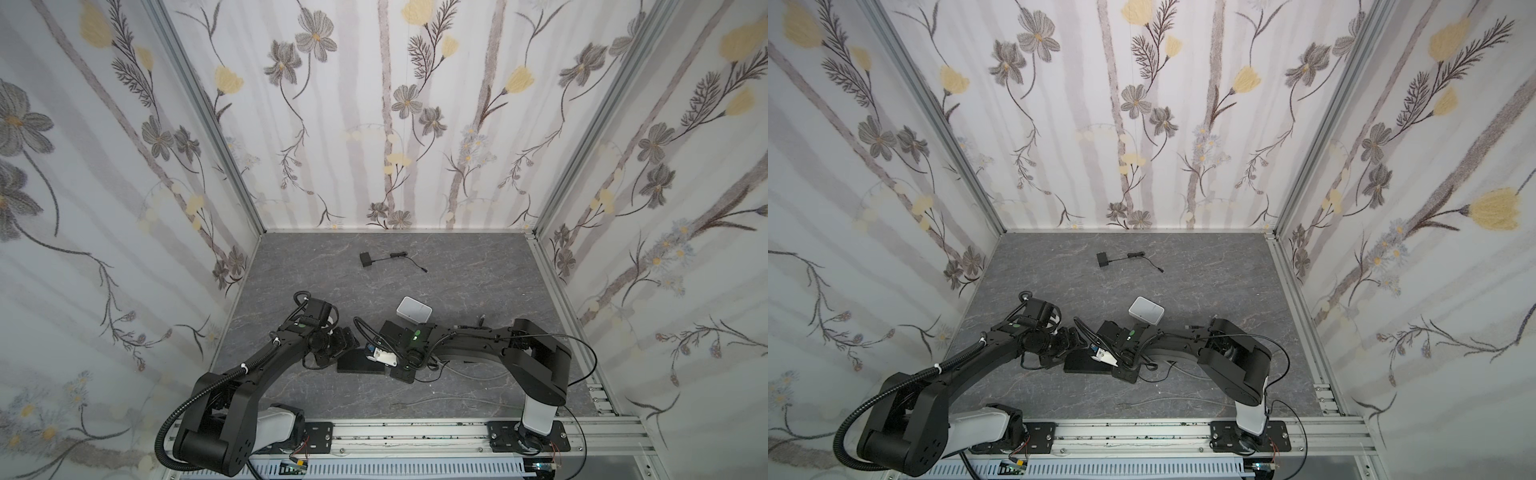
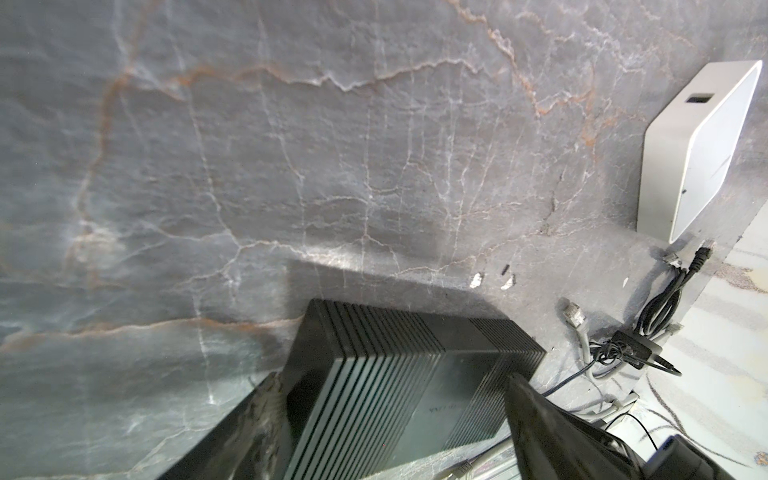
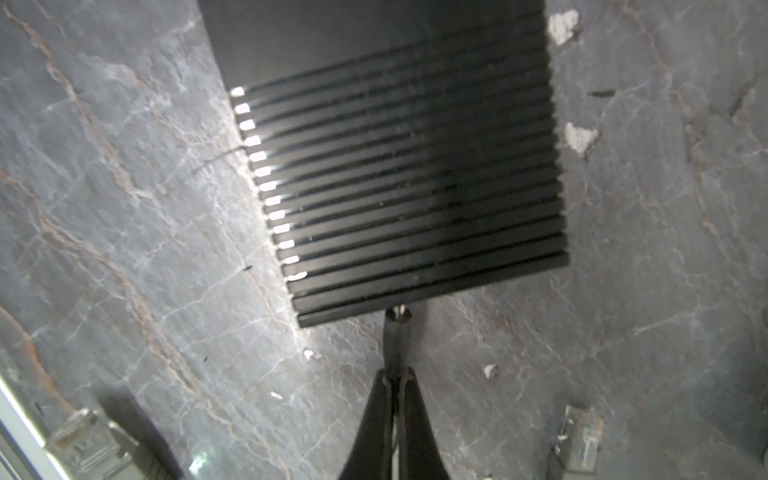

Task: Insert the plug into the switch port
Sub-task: 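Align the barrel plug tip with the switch's port using the right gripper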

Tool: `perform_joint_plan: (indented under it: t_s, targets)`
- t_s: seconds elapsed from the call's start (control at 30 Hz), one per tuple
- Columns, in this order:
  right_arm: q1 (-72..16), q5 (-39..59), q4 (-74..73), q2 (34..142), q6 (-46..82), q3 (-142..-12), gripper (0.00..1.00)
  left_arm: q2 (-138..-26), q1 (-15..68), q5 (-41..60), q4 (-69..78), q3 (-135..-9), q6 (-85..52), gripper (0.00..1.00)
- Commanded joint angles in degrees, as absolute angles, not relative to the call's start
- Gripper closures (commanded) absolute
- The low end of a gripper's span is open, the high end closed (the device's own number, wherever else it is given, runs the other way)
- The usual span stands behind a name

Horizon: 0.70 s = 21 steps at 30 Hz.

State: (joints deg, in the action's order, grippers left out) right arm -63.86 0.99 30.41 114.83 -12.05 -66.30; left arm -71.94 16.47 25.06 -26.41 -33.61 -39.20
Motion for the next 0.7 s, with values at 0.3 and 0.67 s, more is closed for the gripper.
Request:
perform_joint_plan:
  t_s: [0.3, 0.67]
  targets:
    - [-64.2, -2.1, 27.2, 114.7, -13.8, -68.5, 1.0, -72.0, 17.2, 25.2, -26.2, -33.7, -38.9, 0.16]
    - [-65.1, -1.6, 26.5, 116.0, -18.2, -68.6, 1.0, -73.4, 17.5, 24.7, -26.4, -34.5, -38.2, 0.16]
